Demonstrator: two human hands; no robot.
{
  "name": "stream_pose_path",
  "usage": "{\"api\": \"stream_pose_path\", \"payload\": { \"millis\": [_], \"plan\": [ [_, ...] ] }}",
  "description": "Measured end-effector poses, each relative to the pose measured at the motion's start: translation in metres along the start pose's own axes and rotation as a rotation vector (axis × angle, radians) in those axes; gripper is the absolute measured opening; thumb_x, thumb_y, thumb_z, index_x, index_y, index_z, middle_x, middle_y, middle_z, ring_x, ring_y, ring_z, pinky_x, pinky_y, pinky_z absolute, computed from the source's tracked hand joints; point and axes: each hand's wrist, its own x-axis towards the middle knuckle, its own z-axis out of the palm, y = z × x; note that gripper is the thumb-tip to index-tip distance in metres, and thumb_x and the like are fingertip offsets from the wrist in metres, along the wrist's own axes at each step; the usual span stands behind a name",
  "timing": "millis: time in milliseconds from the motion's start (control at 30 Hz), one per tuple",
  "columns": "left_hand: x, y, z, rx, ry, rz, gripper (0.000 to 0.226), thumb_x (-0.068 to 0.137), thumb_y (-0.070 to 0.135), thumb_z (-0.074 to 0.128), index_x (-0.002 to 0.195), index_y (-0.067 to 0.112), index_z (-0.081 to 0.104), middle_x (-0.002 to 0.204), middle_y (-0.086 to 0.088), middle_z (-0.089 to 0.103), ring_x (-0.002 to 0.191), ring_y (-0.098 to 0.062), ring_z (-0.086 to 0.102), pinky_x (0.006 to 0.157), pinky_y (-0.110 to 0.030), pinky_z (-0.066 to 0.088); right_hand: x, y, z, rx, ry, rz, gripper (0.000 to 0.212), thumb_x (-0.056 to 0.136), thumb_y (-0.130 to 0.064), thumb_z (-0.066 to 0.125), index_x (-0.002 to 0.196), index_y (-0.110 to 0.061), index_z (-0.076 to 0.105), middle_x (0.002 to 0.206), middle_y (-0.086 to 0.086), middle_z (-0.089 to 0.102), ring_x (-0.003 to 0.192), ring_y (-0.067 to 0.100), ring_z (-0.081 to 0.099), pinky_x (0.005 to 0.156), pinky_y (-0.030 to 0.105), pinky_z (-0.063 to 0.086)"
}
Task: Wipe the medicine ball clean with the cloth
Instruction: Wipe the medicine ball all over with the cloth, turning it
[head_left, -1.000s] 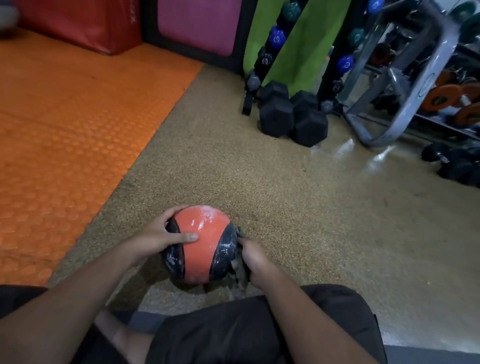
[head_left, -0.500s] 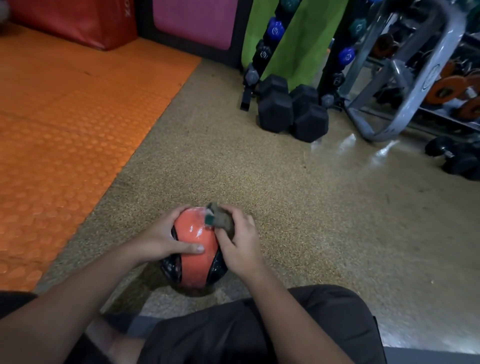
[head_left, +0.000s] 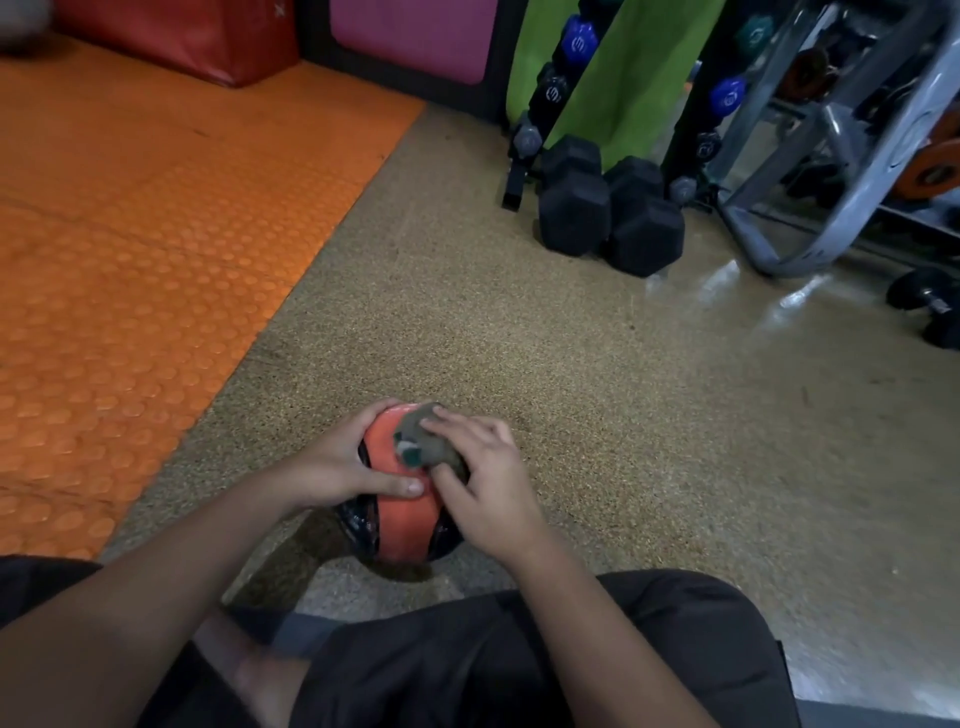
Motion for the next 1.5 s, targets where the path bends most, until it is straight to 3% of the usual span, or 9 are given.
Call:
{"api": "stream_pose_path", "payload": {
  "millis": [167,300,433,533,633,800,967,1167,1500],
  "plan": [
    [0.0,0.01,0.001,0.048,-0.018,-0.069,0.137,0.038,0.08,0.094,0.154,0.056,0.026,0.151,0.008,0.04,0.133,-0.025,0.052,0.1,-0.053,0.058,0.014,0.008,-0.007,0.336,0.036,0.392,0.04,0.085,-0.036,0.056,0.122,-0.035,0.072,0.12,-0.016,0.068,0.114,0.01,0.062,0.102,0.045,0.053],
    [-0.005,0.015,-0.001,0.031,-0.05,-0.079,0.137,0.041,0.073,0.097,0.156,0.054,0.025,0.15,0.008,0.038,0.131,-0.024,0.052,0.097,-0.05,0.06,0.004,-0.002,-0.015,0.297,0.165,0.346,0.055,0.088,-0.009,0.065,0.14,-0.026,0.062,0.152,-0.007,0.051,0.138,0.005,0.043,0.119,0.032,0.035],
    [-0.01,0.018,-0.006,0.067,-0.082,-0.079,0.135,0.045,0.074,0.094,0.158,0.055,0.022,0.155,0.007,0.032,0.137,-0.025,0.046,0.104,-0.051,0.055,0.009,0.003,-0.033,0.713,0.432,0.628,0.037,0.091,-0.002,0.068,0.123,-0.023,0.068,0.114,0.003,0.074,0.09,0.018,0.069,0.073,0.034,0.057],
    [-0.015,0.02,-0.015,0.187,-0.105,-0.094,0.13,0.053,0.076,0.092,0.158,0.059,0.018,0.161,0.01,0.023,0.146,-0.026,0.035,0.113,-0.057,0.046,0.014,0.019,-0.046,1.155,0.496,0.918,0.026,0.092,-0.008,0.068,0.118,-0.014,0.069,0.111,0.011,0.077,0.098,0.028,0.074,0.086,0.045,0.059],
    [-0.019,0.027,-0.023,0.175,-0.144,-0.068,0.124,0.064,0.06,0.095,0.161,0.053,0.019,0.162,0.013,0.024,0.148,-0.022,0.034,0.117,-0.049,0.042,0.012,0.024,-0.047,1.367,0.452,1.024,0.029,0.096,-0.017,0.059,0.123,-0.014,0.067,0.1,0.008,0.078,0.095,0.027,0.072,0.077,0.04,0.054],
    [-0.022,0.02,-0.034,0.147,-0.184,-0.037,0.116,0.068,0.05,0.097,0.158,0.057,0.025,0.164,0.016,0.028,0.147,-0.017,0.037,0.115,-0.042,0.043,0.016,0.025,-0.04,1.252,0.512,0.928,0.034,0.093,-0.025,0.066,0.124,-0.013,0.069,0.114,0.011,0.077,0.095,0.031,0.077,0.073,0.042,0.061],
    [-0.023,0.022,-0.035,0.233,-0.199,-0.002,0.115,0.069,0.052,0.096,0.157,0.058,0.023,0.163,0.022,0.022,0.148,-0.014,0.031,0.117,-0.042,0.039,0.014,0.019,-0.039,1.103,0.504,0.794,0.034,0.095,-0.005,0.061,0.125,-0.018,0.07,0.11,0.011,0.077,0.096,0.032,0.075,0.084,0.047,0.061],
    [-0.024,0.019,-0.053,0.241,-0.16,-0.01,0.099,0.066,0.063,0.093,0.148,0.064,0.037,0.167,0.023,0.02,0.154,-0.016,0.023,0.121,-0.057,0.034,0.015,0.028,-0.039,1.082,0.544,0.901,0.041,0.093,0.001,0.056,0.127,-0.016,0.067,0.117,0.017,0.073,0.096,0.033,0.071,0.08,0.041,0.055],
    [-0.024,0.011,-0.046,0.073,-0.181,-0.079,0.101,0.074,0.064,0.087,0.153,0.067,0.024,0.173,0.014,0.016,0.157,-0.028,0.023,0.121,-0.058,0.036,0.014,0.031,-0.031,0.882,0.297,0.843,0.035,0.094,0.006,0.055,0.113,-0.02,0.07,0.093,0.009,0.077,0.079,0.025,0.073,0.068,0.032,0.055]
  ]
}}
